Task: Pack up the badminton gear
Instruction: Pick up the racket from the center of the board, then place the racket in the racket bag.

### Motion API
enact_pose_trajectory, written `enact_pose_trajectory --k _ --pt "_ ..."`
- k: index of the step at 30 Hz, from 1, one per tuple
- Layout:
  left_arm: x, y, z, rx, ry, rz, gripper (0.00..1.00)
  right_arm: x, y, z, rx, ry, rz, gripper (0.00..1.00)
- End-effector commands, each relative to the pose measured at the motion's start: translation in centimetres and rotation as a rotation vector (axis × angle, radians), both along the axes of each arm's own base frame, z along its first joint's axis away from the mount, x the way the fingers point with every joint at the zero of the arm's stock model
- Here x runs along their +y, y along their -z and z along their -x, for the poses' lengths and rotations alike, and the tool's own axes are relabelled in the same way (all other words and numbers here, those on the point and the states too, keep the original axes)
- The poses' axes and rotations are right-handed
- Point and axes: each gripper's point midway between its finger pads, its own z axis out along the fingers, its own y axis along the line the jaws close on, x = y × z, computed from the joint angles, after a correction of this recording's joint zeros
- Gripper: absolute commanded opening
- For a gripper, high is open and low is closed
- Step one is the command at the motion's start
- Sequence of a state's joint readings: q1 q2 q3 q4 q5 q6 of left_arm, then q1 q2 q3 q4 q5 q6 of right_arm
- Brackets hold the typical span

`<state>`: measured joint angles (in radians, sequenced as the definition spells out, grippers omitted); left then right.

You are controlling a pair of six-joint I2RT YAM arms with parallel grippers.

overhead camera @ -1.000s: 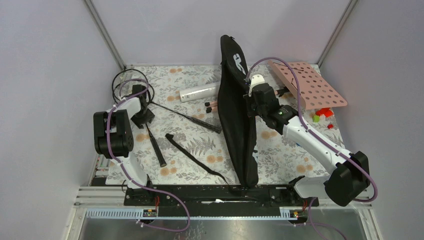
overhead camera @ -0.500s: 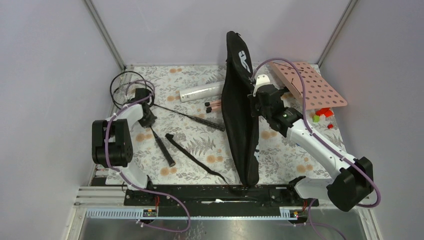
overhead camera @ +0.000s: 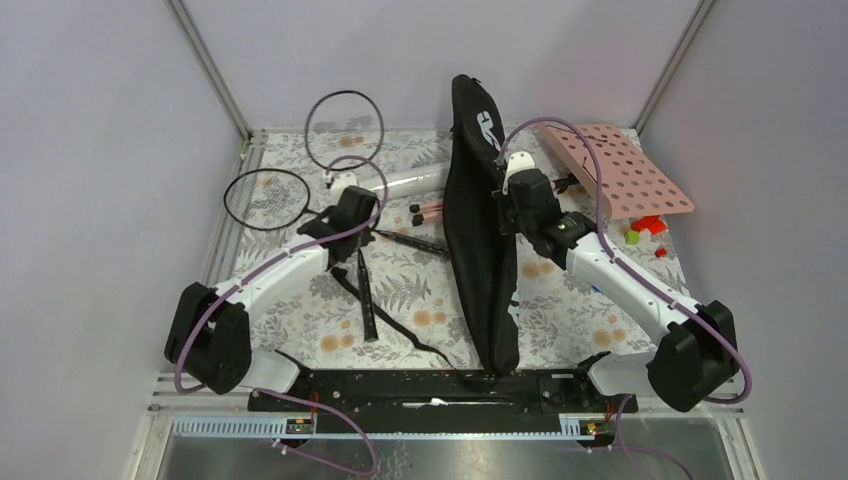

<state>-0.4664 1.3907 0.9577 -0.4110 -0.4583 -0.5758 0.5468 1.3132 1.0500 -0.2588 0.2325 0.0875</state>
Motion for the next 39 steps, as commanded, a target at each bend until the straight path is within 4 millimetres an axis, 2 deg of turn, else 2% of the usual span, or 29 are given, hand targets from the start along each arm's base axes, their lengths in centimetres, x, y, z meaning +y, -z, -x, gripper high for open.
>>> enact_pose_trajectory --k 1,5,8,12,18,26,29,33,39 --pt "-4.7 -0.9 -0.3 -0.095 0.093 0.041 0.00 0.2 -2.4 -1.7 -0.063 0.039 -0.035 0.00" --pt "-7.2 -1.9 0.6 -0.128 0.131 -0.006 0.00 0.1 -2.2 -2.1 -0.057 0.062 -0.035 0.00" --pt "-8.6 -3.3 2.0 -0.176 0.158 -0.016 0.00 -0.6 -2.5 -3.1 -0.060 0.133 -0.021 0.00" --pt "-7.9 -4.6 4.2 -0.207 0.137 -0.076 0.00 -2.2 -3.8 -4.8 -0.078 0.253 0.043 0.00" --pt "-8.3 -5.3 8.1 -0.214 0.203 -0.216 0.00 -1.5 -5.4 -8.6 -0.049 0.288 0.085 0.00" --pt "-10.5 -5.2 13.2 -0.211 0.348 -0.286 0.00 0.2 -6.0 -12.4 -0.021 0.283 0.085 0.00" --pt "-10.0 -5.8 14.0 -0.222 0.332 -0.281 0.00 0.1 -5.8 -13.4 -0.013 0.286 0.099 0.00" --pt "-7.9 -6.7 15.1 -0.239 0.280 -0.294 0.00 -0.5 -5.8 -14.9 -0.008 0.310 0.124 0.00" --pt "-5.8 -7.8 15.5 -0.258 0.261 -0.364 0.00 -0.1 -3.9 -16.0 0.043 0.294 0.163 0.00"
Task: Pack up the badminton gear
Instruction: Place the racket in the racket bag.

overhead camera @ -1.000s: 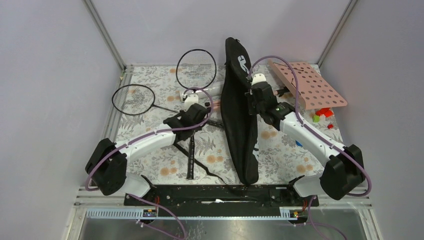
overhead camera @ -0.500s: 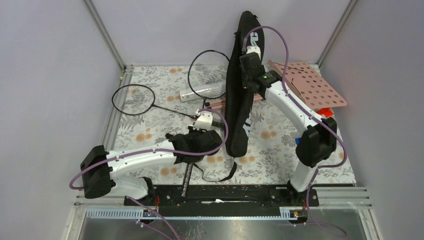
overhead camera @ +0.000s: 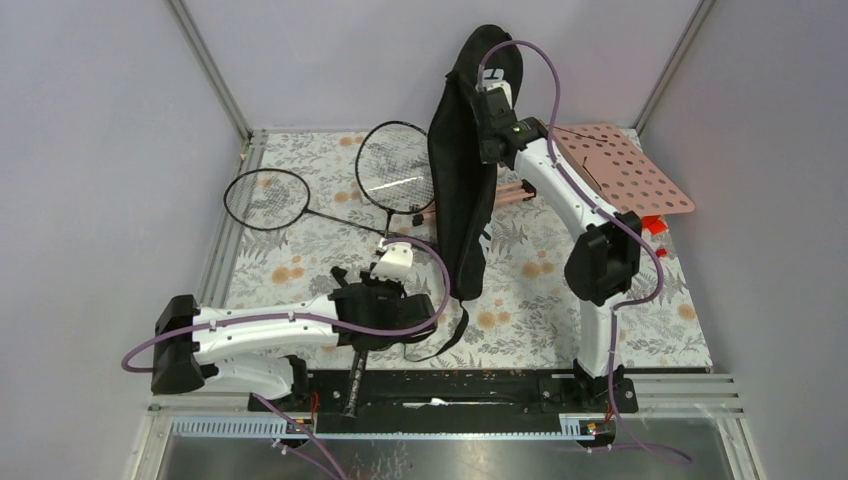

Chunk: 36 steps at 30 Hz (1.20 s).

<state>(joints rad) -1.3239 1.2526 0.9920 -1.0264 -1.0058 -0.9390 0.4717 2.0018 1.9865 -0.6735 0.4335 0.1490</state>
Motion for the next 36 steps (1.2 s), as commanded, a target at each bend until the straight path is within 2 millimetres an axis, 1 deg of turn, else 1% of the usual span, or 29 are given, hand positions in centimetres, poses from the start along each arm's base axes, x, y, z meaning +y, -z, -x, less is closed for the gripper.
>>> enact_pose_trajectory --k 1,2,6,9,11,12,15,16,18,22,28,30,32,33,36 --pt "2.1 -3.8 -0.6 -0.126 -0.078 0.004 0.00 -0.7 -0.9 -1.8 -0.040 0.027 0.025 0.00" --pt "2.7 -4.0 -0.5 -0.129 -0.089 -0.018 0.00 -0.7 -0.7 -1.9 -0.037 0.027 0.025 0.00" --pt "3.2 -5.3 -0.3 -0.166 -0.095 -0.032 0.00 0.3 0.0 -2.3 -0.020 0.005 -0.006 0.00" --pt "4.0 -6.5 0.0 -0.205 -0.103 -0.037 0.00 0.4 0.1 -2.4 -0.015 -0.001 -0.001 0.00" --pt "3.5 -6.9 0.4 -0.219 -0.069 -0.031 0.00 0.4 0.0 -2.3 -0.013 -0.006 -0.003 0.00" --pt "3.0 -7.2 0.5 -0.225 -0.039 -0.039 0.00 0.6 0.0 -2.2 -0.010 -0.018 -0.015 0.00" --pt "0.2 -6.9 0.7 -0.239 0.071 -0.086 0.00 1.5 -0.1 -1.7 -0.003 -0.056 -0.064 0.00" --pt "-0.9 -6.6 0.7 -0.241 0.094 -0.096 0.00 1.9 -0.4 -1.4 -0.005 -0.070 -0.088 0.00" --pt "-2.2 -6.4 0.4 -0.255 0.102 -0.109 0.00 2.4 -0.8 -0.9 -0.002 -0.085 -0.125 0.00" --pt "-3.5 -5.9 0.3 -0.258 0.097 -0.122 0.00 3.0 -2.0 0.4 -0.003 -0.118 -0.185 0.00" --pt "-5.3 -3.6 0.5 -0.190 0.162 -0.133 0.00 3.8 -4.3 2.7 -0.049 -0.189 -0.290 0.00" --pt "-6.8 -2.7 0.6 -0.159 0.228 -0.100 0.00 4.5 -5.1 3.5 -0.067 -0.232 -0.338 0.00" --pt "-8.5 -1.9 0.7 -0.131 0.302 -0.040 0.00 5.8 -5.3 4.7 -0.060 -0.303 -0.401 0.00" --pt "-8.7 -1.7 0.5 -0.121 0.315 -0.018 0.00 6.2 -5.8 5.3 -0.056 -0.328 -0.430 0.00" --pt "-9.4 -2.7 -1.1 -0.140 0.295 0.085 0.00 7.3 -5.6 7.2 -0.019 -0.394 -0.502 0.00"
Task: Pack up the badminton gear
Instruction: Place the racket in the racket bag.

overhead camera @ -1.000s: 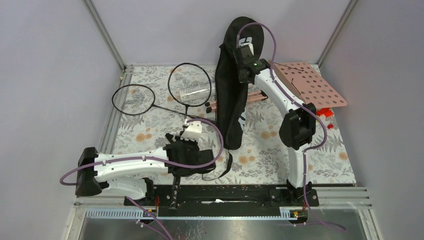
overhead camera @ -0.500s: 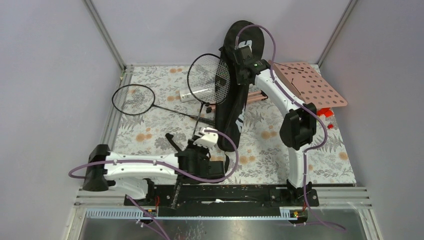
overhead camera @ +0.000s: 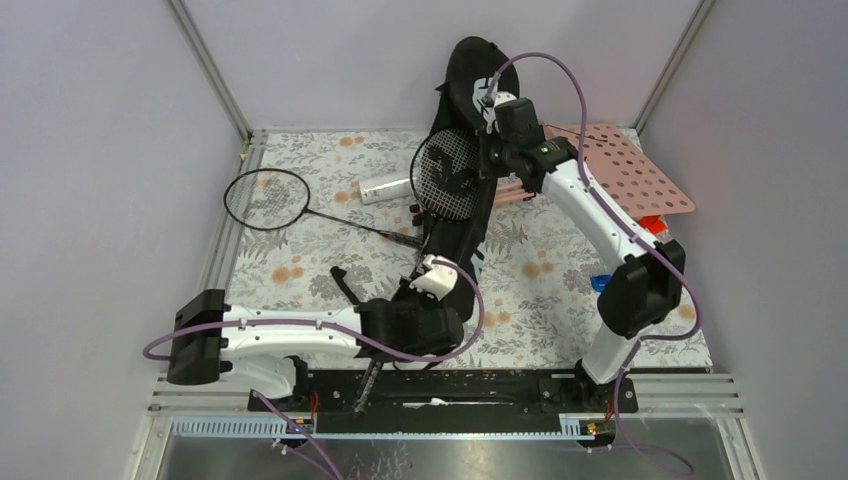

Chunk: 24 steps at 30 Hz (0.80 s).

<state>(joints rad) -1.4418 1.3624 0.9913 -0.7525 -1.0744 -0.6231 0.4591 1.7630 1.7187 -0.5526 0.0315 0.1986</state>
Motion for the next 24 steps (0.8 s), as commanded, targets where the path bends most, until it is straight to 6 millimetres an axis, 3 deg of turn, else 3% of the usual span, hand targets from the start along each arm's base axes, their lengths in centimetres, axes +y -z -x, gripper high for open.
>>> enact_pose_trajectory --k 1,7,15,24 --pt "-3.7 -3.5 -2.2 -0.027 0.063 0.256 0.00 3.4 -3.8 2.2 -0.057 -0.156 -0.223 0.00" --pt "-5.6 -5.9 -4.5 -0.115 0.050 0.312 0.00 5.1 -3.1 5.3 0.005 -0.269 -0.325 0.00" --pt "-6.6 -6.6 -8.9 -0.140 -0.031 0.418 0.00 7.1 -2.9 9.4 0.050 -0.398 -0.445 0.00" --pt "-8.0 -8.3 -12.5 -0.155 -0.097 0.596 0.00 8.6 -0.1 13.3 0.157 -0.512 -0.461 0.00"
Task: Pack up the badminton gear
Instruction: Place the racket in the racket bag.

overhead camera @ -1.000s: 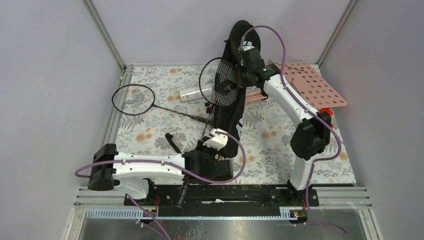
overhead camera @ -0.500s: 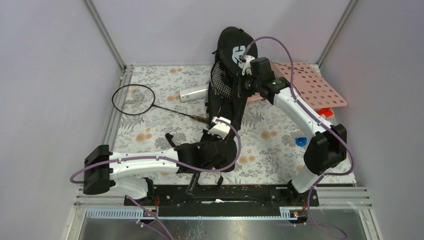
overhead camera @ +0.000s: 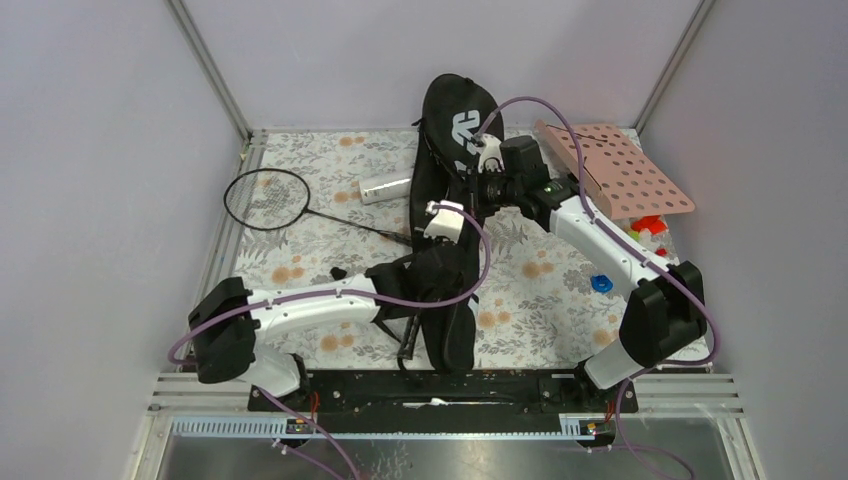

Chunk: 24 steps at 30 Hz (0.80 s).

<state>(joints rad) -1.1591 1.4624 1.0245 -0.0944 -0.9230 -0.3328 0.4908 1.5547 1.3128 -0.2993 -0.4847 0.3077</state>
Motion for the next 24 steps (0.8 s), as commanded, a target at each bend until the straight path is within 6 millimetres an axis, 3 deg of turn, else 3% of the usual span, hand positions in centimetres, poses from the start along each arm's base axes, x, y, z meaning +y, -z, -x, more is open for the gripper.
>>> enact_pose_trajectory --k 1,8,12,18,24 --pt "-2.3 -4.9 -3.2 -0.060 -0.045 0.279 0.00 2.3 -1.6 3.3 -0.007 -0.148 -0.093 0.00" --pt "-1.9 -5.6 -5.9 -0.054 -0.159 0.374 0.00 3.7 0.8 5.5 0.047 -0.232 -0.080 0.00" --pt "-1.8 -4.2 -7.2 0.007 -0.200 0.407 0.00 4.0 1.9 6.1 0.053 -0.245 -0.054 0.00" --pt "-2.2 -2.9 -6.9 0.057 -0.155 0.395 0.00 3.5 2.9 4.5 0.051 -0.140 -0.015 0.00" --pt "-2.0 0.4 -5.7 0.151 -0.134 0.322 0.07 4.3 3.0 3.7 0.085 -0.096 -0.047 0.00"
